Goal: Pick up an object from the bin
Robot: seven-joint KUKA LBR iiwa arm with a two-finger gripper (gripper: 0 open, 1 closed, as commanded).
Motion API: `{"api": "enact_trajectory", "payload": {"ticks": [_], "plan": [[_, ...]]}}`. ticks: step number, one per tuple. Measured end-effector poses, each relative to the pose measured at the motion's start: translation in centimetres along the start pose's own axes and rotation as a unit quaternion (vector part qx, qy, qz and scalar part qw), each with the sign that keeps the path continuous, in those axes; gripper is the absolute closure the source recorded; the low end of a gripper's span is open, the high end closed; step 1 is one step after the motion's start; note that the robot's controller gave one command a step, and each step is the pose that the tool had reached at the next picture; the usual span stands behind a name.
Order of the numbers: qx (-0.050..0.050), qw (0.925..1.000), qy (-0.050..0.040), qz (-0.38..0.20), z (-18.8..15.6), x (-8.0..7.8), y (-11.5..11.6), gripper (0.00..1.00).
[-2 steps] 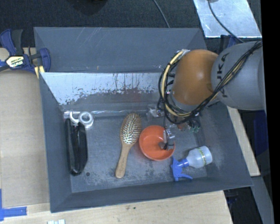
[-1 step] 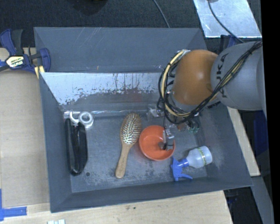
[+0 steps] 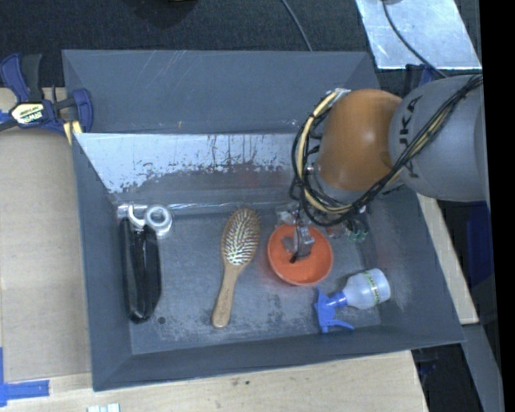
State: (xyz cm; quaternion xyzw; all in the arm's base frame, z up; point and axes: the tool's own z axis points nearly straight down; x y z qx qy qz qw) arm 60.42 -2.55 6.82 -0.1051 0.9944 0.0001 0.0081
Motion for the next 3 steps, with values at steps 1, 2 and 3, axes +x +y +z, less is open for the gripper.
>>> {"api": "enact_trajectory", "payload": {"ticks": [1, 2, 3], "plan": [[0.0, 1.0, 0.0, 0.0, 0.0, 0.0, 0.0, 1.0], [-0.001, 1.0, 0.0039, 0.001, -4.0, 0.2, 0.1, 1.0], [0.0, 1.0, 0.0008, 0.001, -6.5, 0.0, 0.0, 1.0]]}}
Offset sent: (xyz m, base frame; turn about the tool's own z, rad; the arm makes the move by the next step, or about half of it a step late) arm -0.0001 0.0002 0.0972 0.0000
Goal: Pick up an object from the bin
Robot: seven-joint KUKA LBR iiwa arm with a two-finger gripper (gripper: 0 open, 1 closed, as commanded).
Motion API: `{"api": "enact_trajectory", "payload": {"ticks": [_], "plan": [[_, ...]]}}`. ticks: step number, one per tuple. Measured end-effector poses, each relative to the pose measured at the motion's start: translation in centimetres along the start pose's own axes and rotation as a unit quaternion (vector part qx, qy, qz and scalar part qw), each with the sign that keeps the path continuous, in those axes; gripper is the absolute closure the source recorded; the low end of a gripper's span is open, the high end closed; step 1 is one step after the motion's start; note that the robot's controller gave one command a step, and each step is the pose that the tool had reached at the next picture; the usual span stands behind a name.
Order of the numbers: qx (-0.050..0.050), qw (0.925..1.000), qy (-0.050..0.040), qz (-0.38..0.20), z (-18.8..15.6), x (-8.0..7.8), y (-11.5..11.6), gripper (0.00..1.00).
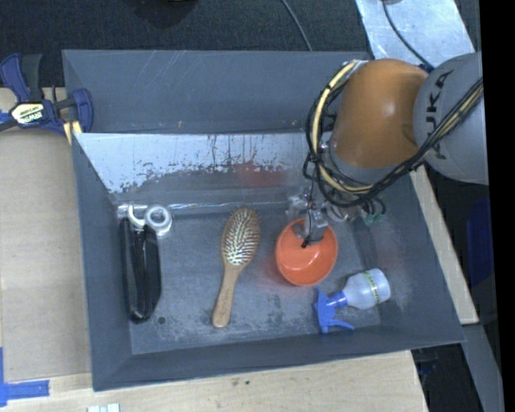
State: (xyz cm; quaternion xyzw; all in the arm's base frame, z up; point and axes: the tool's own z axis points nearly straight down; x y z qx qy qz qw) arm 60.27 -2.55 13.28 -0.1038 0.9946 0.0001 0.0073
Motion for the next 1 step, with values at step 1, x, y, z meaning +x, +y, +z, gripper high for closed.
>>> {"api": "enact_trajectory", "payload": {"ticks": [1], "plan": [[0.001, 1.0, -0.0026, 0.001, -1.08, -0.11, -0.04, 1.0]]}}
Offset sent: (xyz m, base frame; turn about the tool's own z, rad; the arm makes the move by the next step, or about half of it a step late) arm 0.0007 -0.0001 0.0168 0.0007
